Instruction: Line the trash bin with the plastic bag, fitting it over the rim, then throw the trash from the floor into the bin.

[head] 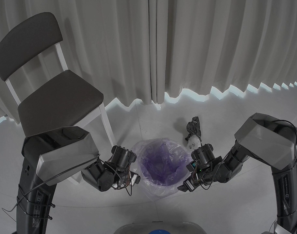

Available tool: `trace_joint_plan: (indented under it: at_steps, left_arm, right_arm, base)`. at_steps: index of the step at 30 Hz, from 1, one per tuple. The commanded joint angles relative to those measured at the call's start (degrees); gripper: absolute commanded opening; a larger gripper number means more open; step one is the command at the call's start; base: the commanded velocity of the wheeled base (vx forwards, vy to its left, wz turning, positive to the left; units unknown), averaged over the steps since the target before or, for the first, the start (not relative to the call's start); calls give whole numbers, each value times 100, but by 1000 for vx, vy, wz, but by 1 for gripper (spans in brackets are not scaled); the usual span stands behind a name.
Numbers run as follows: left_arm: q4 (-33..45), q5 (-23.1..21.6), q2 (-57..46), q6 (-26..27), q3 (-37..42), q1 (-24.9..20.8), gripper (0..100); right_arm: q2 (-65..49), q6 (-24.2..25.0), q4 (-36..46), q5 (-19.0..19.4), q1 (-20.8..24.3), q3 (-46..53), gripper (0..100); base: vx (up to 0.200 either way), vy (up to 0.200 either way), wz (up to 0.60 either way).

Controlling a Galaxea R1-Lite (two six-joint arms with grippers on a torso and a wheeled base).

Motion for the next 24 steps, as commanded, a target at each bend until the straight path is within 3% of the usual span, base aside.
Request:
trace_joint_plan:
  at_steps: [1, 5, 14, 20, 24]
  left_arm:
    - [41, -1, 232, 26, -225, 69, 100]
    - [59, -1, 363, 44, -471, 78, 100]
    - [112, -1, 513, 70, -805, 25, 100]
    - [604, 34, 645, 9, -1350, -37, 100]
    - [613, 43, 680, -62, -1455, -54, 100]
  right_arm:
    - [127, 7, 377, 12, -125, -457, 100]
    - [224, 7, 878, 30, -230, -922, 100]
    - [303, -98, 1054, 30, -503, -1335, 100]
    - [417, -142, 1379, 30, -643, -1775, 100]
    - [663, -160, 1775, 39, -837, -2460, 100]
  base:
    - [0, 0, 0]
    - [0, 0, 0]
    - [0, 0, 0]
    - [0, 0, 0]
    - [0, 0, 0]
